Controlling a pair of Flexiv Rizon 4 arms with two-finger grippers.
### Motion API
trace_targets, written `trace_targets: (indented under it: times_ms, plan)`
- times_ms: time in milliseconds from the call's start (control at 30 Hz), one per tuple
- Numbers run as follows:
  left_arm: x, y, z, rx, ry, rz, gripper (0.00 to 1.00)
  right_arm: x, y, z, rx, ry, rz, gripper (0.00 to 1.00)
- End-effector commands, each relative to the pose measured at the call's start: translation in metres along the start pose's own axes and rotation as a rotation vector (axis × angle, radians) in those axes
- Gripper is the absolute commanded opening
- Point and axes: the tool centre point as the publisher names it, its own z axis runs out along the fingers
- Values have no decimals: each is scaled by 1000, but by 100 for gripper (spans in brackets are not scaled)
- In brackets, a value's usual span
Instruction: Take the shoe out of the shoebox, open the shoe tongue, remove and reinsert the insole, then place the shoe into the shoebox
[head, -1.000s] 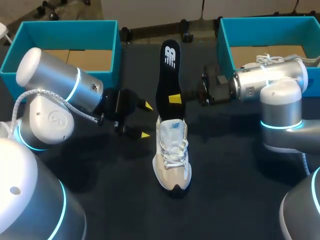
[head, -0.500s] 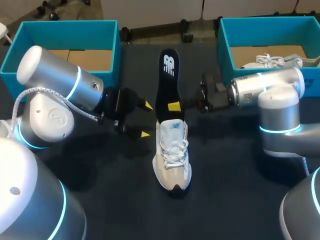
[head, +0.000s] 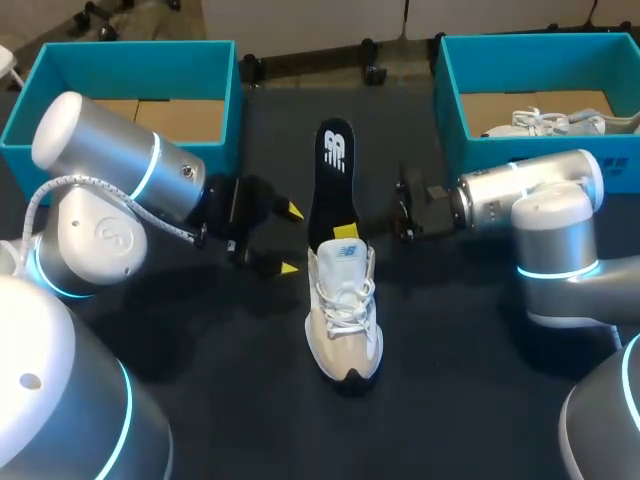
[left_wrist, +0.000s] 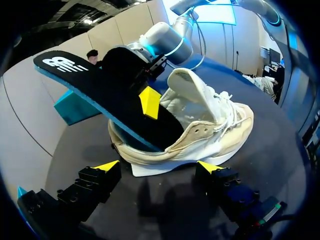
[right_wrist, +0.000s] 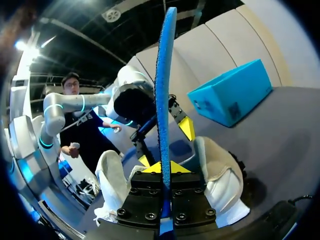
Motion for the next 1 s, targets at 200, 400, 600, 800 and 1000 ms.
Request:
trace_targets:
  times_ms: [200,400,600,800,1000]
  plan:
    - [2,0,-1,1,2,5,100,5,-23,6,14,-1,60,0]
    - [2,0,0,3,1,6,100,5,-25,5,7,-11,65,0]
    - [3,0,0,6,4,6,100,7,-10,3,2,-28,19,30]
    - [3,0,0,8,6,10,100,10,1,6,-2,-32,-10,35]
    - [3,0,-1,8,7,11,100,8,12,6,4,-35,-39,35]
